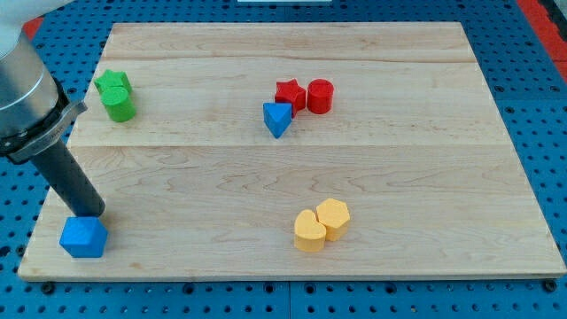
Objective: Push the triangle into the blue cube
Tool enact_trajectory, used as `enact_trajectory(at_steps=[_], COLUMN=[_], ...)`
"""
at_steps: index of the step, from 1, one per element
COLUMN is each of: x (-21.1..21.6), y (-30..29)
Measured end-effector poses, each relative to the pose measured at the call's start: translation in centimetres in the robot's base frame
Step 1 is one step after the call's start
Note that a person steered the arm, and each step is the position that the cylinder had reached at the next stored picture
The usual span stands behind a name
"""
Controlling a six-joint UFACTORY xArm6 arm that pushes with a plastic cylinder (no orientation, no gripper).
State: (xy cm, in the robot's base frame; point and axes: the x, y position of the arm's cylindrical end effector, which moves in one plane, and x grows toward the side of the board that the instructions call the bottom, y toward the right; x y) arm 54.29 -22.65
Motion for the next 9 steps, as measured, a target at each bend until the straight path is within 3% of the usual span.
enact_trajectory(at_steps=[1,2,4,7,9], x=[-0.2,-0.7,-6.8,-12.6,-14.2], y=[0.0,4.9,23.2,26.8,24.0])
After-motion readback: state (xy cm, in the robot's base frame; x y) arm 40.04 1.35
